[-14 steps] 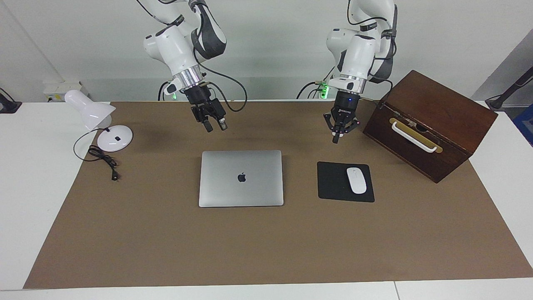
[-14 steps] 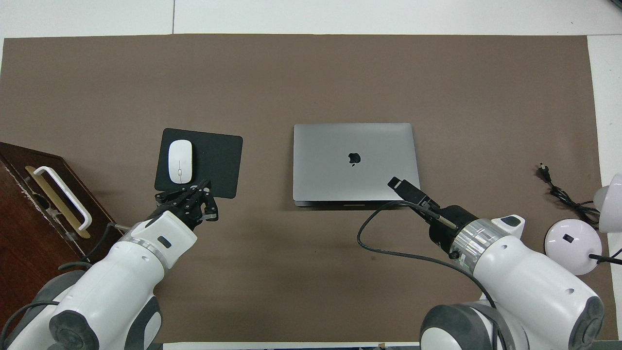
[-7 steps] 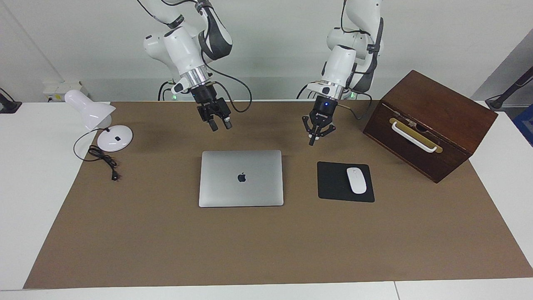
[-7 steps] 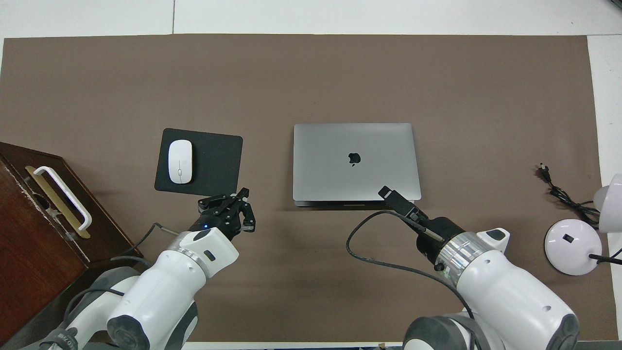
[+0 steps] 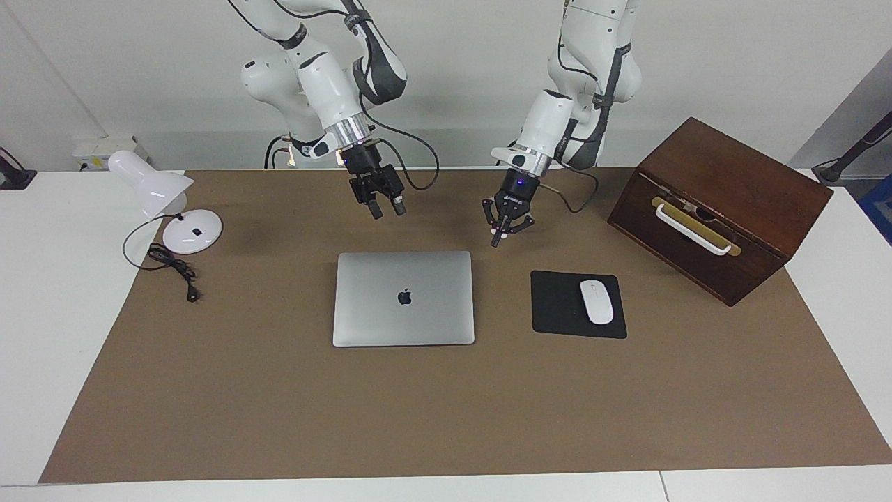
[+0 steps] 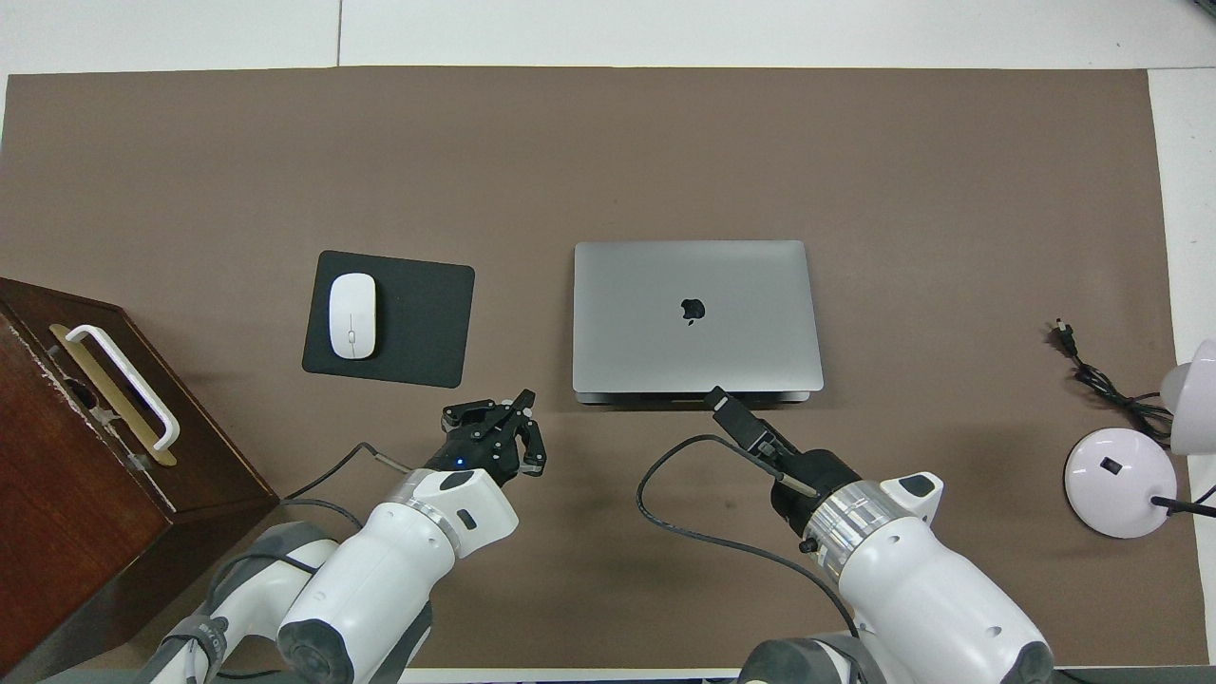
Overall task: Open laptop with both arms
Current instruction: 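Press the left gripper on the laptop while the right gripper reaches the lid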
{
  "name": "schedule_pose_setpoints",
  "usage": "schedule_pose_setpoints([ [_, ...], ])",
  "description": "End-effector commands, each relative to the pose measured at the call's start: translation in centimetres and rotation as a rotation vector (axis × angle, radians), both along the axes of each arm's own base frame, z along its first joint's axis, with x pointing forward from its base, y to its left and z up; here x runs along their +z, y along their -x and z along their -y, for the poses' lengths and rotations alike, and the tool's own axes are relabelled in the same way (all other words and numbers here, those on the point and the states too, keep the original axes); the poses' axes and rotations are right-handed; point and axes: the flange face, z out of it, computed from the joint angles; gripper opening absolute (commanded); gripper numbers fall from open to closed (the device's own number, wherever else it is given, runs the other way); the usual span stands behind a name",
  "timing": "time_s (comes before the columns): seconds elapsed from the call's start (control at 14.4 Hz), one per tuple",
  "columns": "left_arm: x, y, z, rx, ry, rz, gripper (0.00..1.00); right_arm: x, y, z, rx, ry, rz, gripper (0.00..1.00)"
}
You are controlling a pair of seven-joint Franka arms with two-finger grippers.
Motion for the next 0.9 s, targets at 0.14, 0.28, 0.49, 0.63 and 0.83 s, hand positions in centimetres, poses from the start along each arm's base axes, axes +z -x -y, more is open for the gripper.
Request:
schedule_pose_setpoints([
  [0.14, -1.4, 1.2, 1.9, -0.029, 0.004, -0.013, 0.00, -2.2, 0.3, -1.0, -0.020, 0.018, -0.012, 1.00],
  [0.28, -1.6, 1.3, 2.5, -0.037, 0.003, -0.016, 0.00, -2.7, 0.2, -1.0, -0.019, 0.024, -0.022, 1.00],
  [0.49, -2.6, 0.5, 3.7, -0.043, -0.005, -0.025, 0.00, -3.6, 0.1, -1.2, -0.019, 0.033, -0.040, 1.00],
  [0.63, -3.1, 0.2, 4.1, -0.045, -0.009, -0.028, 0.00, -4.1, 0.0, -1.2, -0.020, 0.040, -0.048, 1.00],
  [0.83, -3.3, -0.4, 4.7, -0.047, -0.008, -0.027, 0.00, -4.5, -0.3, -1.5, -0.021, 0.042, -0.056, 1.00],
])
